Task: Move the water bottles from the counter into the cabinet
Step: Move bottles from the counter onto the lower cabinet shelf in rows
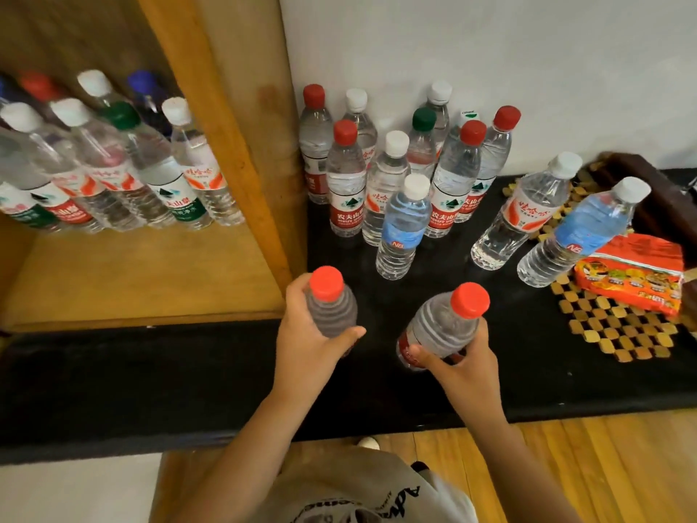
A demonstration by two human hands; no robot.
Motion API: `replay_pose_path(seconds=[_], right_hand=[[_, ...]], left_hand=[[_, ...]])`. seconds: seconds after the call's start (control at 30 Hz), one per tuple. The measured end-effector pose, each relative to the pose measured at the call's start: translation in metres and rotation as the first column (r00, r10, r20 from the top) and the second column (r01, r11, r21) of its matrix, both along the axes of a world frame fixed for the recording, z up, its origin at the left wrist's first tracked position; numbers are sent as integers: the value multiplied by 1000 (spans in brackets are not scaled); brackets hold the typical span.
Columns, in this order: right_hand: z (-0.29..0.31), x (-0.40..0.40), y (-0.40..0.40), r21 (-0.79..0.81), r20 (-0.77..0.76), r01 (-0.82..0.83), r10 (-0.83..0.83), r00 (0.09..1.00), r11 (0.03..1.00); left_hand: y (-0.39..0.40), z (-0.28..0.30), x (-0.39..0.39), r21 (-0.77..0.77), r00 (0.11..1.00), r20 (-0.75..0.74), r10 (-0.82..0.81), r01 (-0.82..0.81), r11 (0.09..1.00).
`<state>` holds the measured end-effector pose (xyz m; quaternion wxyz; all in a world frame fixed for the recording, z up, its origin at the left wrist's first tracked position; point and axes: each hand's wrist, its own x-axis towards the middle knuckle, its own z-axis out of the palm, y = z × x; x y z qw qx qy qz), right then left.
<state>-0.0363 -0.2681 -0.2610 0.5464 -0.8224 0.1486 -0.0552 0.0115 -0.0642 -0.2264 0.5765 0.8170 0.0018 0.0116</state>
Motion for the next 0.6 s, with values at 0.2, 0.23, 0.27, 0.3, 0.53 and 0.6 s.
replay_pose_path(seconds=[0.2, 0.23, 0.27, 0.3, 0.53, 0.6], right_hand=[[2, -13, 25, -61, -45, -39, 36, 998, 997], [3, -15, 30, -71, -46, -47, 44, 998, 996], [3, -16, 37, -74, -47, -55, 51, 998, 996], [3, -17, 46, -72, -48, -60, 57, 997, 996], [4, -7, 123, -46, -50, -155, 153, 987, 987], [8, 1, 150, -12, -37, -207, 207, 978, 978]], left_hand=[[12, -4, 0, -52, 998, -15, -59, 58, 997], [17, -4, -2, -50, 997, -21, -79, 78, 996], [26, -5, -4, -49, 995, -27, -92, 91, 995], [36, -6, -6, -45, 995, -38, -97, 95, 994], [134, -1, -11, -92, 997, -71, -31, 25, 995], [167, 2, -9, -109, 997, -71, -11, 4, 994]])
